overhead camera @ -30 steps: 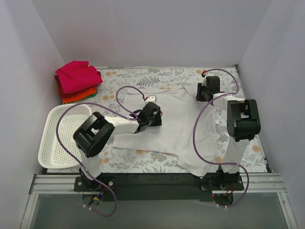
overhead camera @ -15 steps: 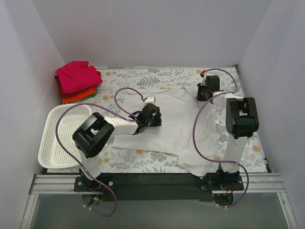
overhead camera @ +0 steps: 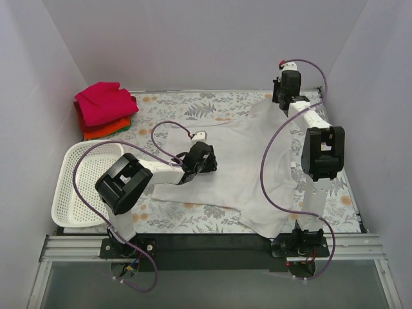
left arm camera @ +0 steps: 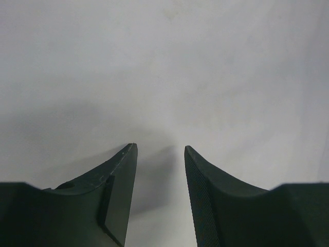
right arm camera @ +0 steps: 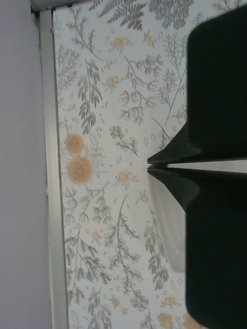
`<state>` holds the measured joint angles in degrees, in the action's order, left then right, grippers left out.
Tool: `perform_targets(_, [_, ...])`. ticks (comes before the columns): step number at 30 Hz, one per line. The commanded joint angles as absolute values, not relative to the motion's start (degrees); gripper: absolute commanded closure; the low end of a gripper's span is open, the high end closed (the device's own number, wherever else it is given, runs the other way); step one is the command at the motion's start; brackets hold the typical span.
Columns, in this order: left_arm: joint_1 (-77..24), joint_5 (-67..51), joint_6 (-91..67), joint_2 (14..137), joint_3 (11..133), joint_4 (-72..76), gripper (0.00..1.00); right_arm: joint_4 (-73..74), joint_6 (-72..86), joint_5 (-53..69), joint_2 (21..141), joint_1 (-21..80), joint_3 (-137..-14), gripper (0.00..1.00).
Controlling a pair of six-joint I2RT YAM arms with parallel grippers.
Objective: Fold and stack the t-shirts
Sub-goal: Flatten the tshirt out
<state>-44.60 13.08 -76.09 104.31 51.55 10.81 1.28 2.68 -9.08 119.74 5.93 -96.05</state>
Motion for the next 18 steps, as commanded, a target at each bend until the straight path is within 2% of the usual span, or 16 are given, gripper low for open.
perform_targets(1, [-44.82, 12.75, -76.46, 105.03, 49.57, 1.14, 0.60, 1.58, 1.23, -21.43, 124.71, 5.19, -103.24, 0.99])
perform_targets(2, [-44.74, 12.74, -76.55, 105.12, 49.66, 0.88, 0.60, 1.32, 1.14, -22.49, 125.67, 5.19, -104.49, 0.97])
perform_targets(3, [-44.82, 12.74, -76.73, 105.12, 49.75, 0.70, 0.60, 1.41, 0.79, -23.54, 127.51, 5.19, -105.98, 0.85])
perform_targets(4, [-44.82, 12.83, -76.82, 104.86, 50.01, 0.62, 0.60, 1.41, 0.88, -23.55, 127.88, 5.19, -107.30, 0.58])
perform_targets(6, [-44.83, 13.62, -76.64, 104.42, 50.88, 0.35, 0.60, 0.88, 1.40, -22.59, 126.92, 5.19, -106.70, 0.43])
perform_targets(10, [-44.82, 15.99, -74.19, 102.40, 55.36, -2.72, 0.59, -1.75, 2.19, -20.22, 121.74, 5.19, -100.83, 0.32])
perform_targets(14, [-44.04, 18.89, -71.64, 100.20, 61.50, -4.83, 0.58, -4.30, 4.74, -15.31, 112.61, 5.27, -89.94, 0.32])
perform_targets(18, [-38.17, 18.46, -70.14, 99.05, 64.68, -4.14, 0.58, -7.73, 8.52, -4.95, 100.06, 6.15, -73.09, 0.32])
